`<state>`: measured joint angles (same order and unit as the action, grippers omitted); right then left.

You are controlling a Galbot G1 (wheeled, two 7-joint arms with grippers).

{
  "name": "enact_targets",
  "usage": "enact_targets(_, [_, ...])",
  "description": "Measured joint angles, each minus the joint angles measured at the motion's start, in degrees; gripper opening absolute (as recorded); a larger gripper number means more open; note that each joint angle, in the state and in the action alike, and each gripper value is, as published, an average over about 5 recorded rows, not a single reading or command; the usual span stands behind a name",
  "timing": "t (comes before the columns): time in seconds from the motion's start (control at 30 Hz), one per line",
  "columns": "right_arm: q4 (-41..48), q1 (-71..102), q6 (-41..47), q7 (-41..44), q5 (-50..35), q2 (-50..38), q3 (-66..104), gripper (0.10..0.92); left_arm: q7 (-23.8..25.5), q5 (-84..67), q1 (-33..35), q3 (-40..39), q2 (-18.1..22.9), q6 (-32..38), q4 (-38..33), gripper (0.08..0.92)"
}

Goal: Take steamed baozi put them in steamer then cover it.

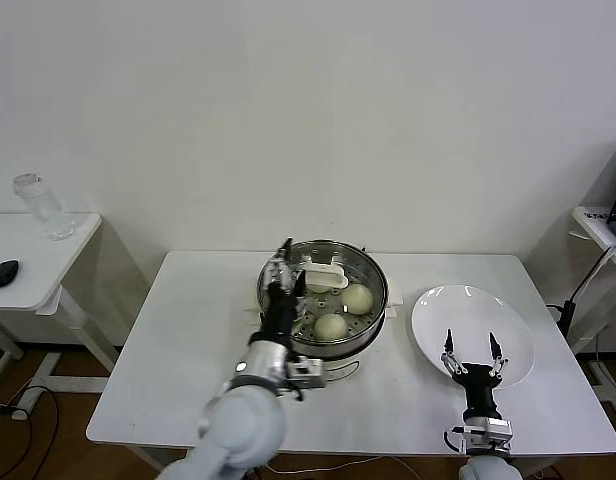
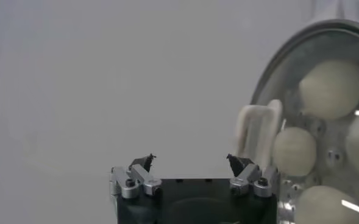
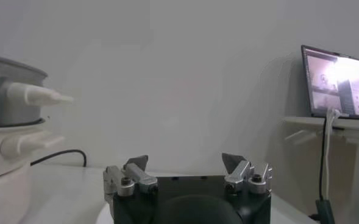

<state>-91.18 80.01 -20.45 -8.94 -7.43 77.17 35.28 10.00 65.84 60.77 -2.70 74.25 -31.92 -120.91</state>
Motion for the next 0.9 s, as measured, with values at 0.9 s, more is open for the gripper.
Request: enact_targets(0.9, [-4.9, 0.9, 7.5, 2.0, -11.0, -2.2, -3.0, 0.823, -10.2, -56.0, 22.3, 35.2, -0.5, 46.2, 14.3, 0.823])
